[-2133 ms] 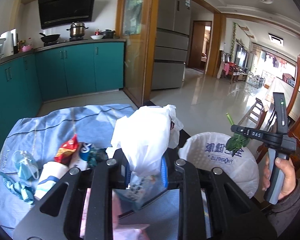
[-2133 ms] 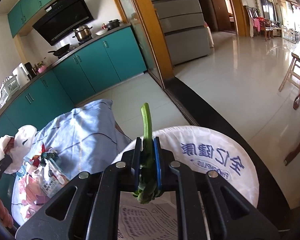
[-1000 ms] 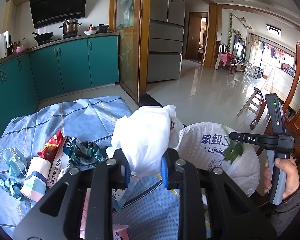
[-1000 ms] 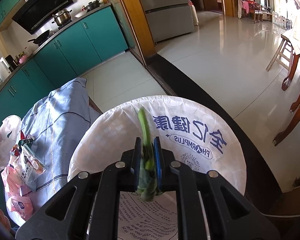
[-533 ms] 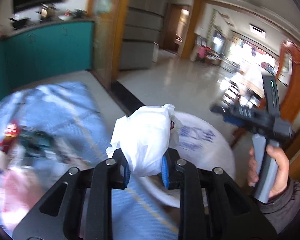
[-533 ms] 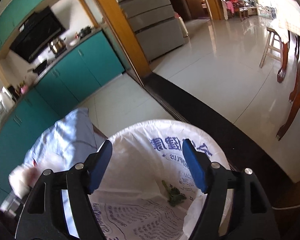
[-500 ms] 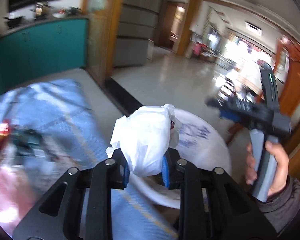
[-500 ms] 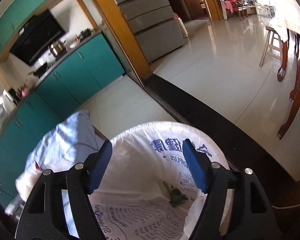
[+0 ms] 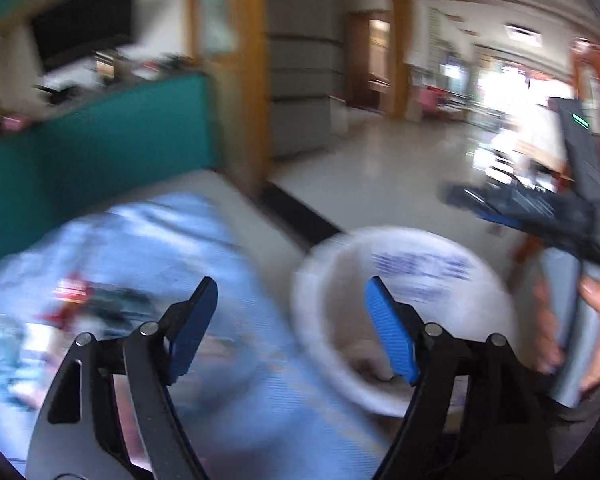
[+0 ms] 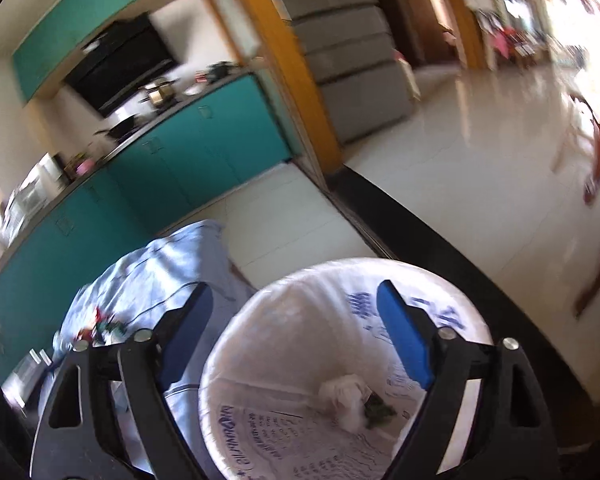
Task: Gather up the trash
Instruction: 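Open the right tool to drop the stalk into the wastebasket, then grasp the pink printed wrapper bag with the right tool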
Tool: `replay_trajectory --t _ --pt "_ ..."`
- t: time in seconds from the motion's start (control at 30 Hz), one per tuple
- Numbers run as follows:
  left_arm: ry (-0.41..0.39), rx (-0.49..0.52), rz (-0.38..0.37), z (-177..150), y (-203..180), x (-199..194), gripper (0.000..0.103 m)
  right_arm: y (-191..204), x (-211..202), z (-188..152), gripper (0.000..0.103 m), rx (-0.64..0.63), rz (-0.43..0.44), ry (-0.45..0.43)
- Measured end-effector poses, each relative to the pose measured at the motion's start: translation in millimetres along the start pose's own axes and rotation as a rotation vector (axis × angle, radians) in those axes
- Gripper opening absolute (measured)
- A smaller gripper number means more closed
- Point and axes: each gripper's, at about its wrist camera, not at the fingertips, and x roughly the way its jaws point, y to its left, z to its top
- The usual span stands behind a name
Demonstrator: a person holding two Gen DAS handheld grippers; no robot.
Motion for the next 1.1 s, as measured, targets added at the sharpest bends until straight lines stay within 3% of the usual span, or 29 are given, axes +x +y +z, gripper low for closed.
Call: replay_trajectory --t 0.1,0.23,0.3,0.4,0.47,0.57,0.7,0.87,1.1 --pt "-0.108 -0.063 0.185 7 52 -28 0.083 45 -8 -12 0.091 -0.148 0.106 -0.036" --pt "-0.134 -0.131 0.352 5 111 -50 0.085 108 -36 -43 0.100 -0.352 0.269 -0.208" --pt "-0.134 -0.191 0.393 2 138 -61 0.085 132 -37 -58 0.100 -0.402 0.362 -0.204" --pt "-0.136 -0.274 0.391 -5 166 -71 0.089 160 -23 -86 0.100 -0.479 0.482 -0.108" --pt "-0.138 -0.278 0.413 -10 175 -74 0.092 185 -12 -102 0.100 -0.585 0.426 -0.060" --pt "-0.142 -0.227 0.445 -17 179 -78 0.098 209 -12 -118 0.100 -0.711 0.360 -0.089" --pt "-0.158 -0.184 0.514 -27 181 -78 0.099 224 -12 -125 0.100 -0.729 0.411 -0.057" --pt "-0.113 -0.271 0.480 -32 208 -76 0.100 230 -3 -134 0.100 -0.727 0.454 0.010" --pt "-0.114 -0.348 0.485 -42 231 -83 0.100 240 -14 -148 0.100 -0.772 0.576 0.098"
